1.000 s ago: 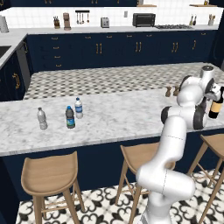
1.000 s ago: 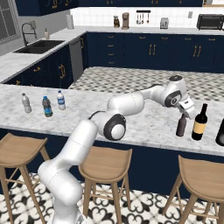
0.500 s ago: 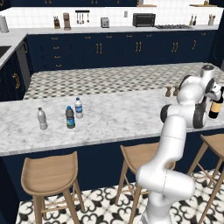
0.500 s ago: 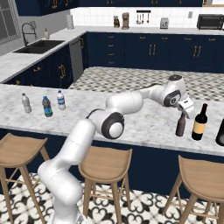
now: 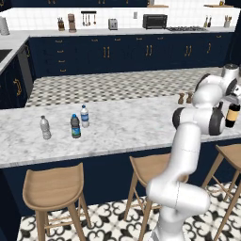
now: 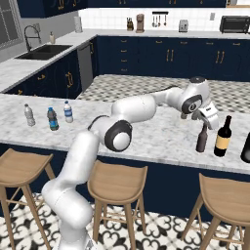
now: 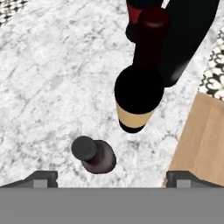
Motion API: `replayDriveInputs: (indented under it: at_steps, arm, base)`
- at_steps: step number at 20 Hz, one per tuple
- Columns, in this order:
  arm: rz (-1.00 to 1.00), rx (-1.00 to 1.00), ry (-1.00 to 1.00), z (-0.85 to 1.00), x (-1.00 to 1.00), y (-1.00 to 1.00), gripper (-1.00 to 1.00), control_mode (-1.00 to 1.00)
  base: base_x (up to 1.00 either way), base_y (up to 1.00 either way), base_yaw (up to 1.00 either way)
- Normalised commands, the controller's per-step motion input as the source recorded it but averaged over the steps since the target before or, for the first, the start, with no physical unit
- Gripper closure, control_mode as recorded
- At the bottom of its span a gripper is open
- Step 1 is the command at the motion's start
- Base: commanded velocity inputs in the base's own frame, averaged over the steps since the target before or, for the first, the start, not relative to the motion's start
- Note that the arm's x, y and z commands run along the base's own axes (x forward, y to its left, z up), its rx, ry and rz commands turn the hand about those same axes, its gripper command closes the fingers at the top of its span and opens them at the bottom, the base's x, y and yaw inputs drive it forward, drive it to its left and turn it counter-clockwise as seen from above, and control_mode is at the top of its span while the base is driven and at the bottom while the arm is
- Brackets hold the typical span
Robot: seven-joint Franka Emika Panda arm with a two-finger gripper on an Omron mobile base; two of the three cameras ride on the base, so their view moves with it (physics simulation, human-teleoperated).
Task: Move the plastic bottles in the middle to the plastics group, and the glass bottles in the middle to the glass group.
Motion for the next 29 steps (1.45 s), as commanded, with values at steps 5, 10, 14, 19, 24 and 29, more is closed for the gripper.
replayDriveInputs:
  at_steps: [5, 10, 14, 19, 24, 29]
  arm:
    - [0.14, -0.05, 0.00, 0.14, -0.77, 0.62, -1.00, -1.00]
    - [0.23, -0.13, 0.00, -0.01, -0.50, 1.00, -1.00, -1.00]
    - [0.32, -0.05, 0.01, 0.00, -0.35, 1.00, -1.00, -1.00]
    - [0.44, 0.00, 0.05, 0.00, -0.34, 0.99, -1.00, -1.00]
    - [0.46, 0.04, 0.17, 0.05, -0.36, 0.91, -1.00, -1.00]
    - [0.44, 0.02, 0.20, 0.20, -0.55, 0.73, -1.00, -1.00]
  base:
    - [0.00, 0.00, 0.00]
    - [0.00, 0.00, 0.00]
    - [0.00, 0.00, 0.00]
    - [0.00, 0.00, 0.00]
    - [0.00, 0.00, 0.00]
    - [0.00, 0.00, 0.00]
